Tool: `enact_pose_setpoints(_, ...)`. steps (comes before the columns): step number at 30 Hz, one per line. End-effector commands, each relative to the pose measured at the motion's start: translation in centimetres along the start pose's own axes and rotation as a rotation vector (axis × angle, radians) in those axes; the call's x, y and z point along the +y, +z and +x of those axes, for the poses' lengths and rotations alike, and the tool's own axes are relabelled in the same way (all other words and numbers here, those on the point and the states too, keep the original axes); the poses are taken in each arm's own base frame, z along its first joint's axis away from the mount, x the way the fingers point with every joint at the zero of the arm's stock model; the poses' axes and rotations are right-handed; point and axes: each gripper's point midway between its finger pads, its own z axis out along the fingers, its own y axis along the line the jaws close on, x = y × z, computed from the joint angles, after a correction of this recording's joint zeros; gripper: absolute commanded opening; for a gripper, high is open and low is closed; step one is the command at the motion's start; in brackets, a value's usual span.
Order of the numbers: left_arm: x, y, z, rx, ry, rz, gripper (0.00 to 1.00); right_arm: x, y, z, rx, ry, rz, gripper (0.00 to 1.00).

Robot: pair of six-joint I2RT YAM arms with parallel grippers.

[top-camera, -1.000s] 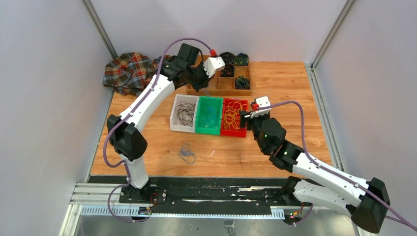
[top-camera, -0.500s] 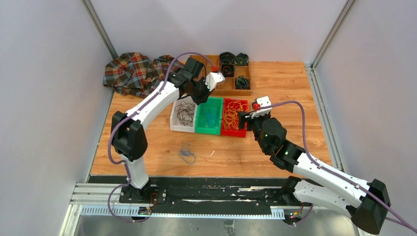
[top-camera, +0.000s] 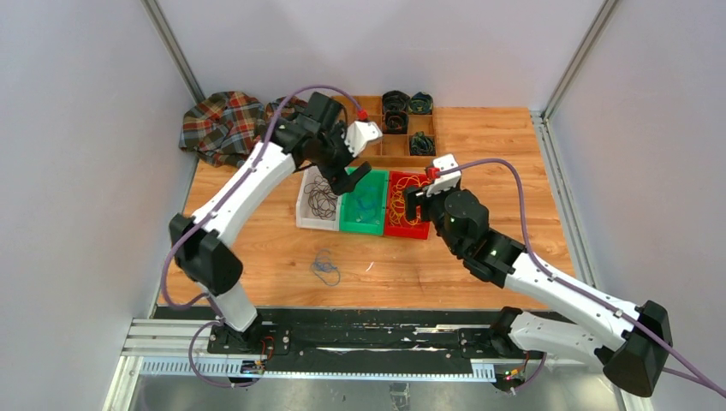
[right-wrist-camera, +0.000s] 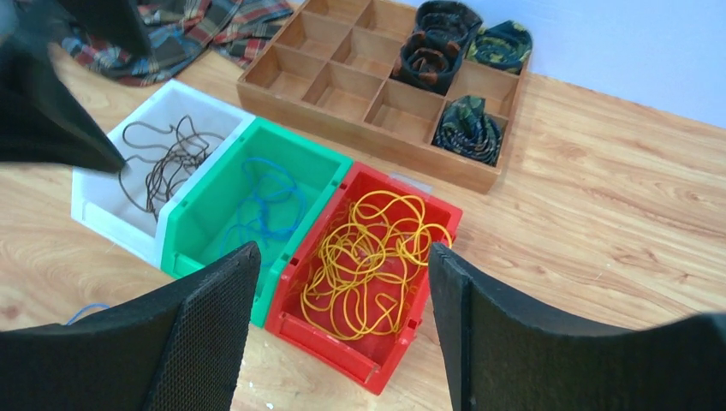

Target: Untangle the cables

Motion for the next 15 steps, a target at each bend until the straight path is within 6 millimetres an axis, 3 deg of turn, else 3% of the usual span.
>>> enact_pose_setpoints(1,0.6,-9.9,-1.9,-0.091,0.023,-0.178,0.98,1.7,0.5,0.9,0.060,0.008,-0.076,0.72)
enact_pose_setpoints(4,1.5,-14.7,-1.5,-0.124,0.000,-0.318,0.98,3.4,1.0,2.0,0.108,-0.049,-0.106,0.72)
enact_pose_setpoints(8,2.9,-19.4,1.2,-0.169,-0.074,-0.431,0.98,8.7,1.3,3.4,0.176,-0.137,-0.203,0.72)
enact_pose_setpoints(11,3.8,-20.8,3.7,-0.148,-0.115,-0.479,0.98,13.6,1.3,5.0,0.210,-0.134,-0.314,0.72)
enact_pose_setpoints(15,3.7,-20.9,6.8,-0.078,-0.154,-0.473,0.98,18.9,1.1,8.4,0.312,-0.095,-0.447,0.72)
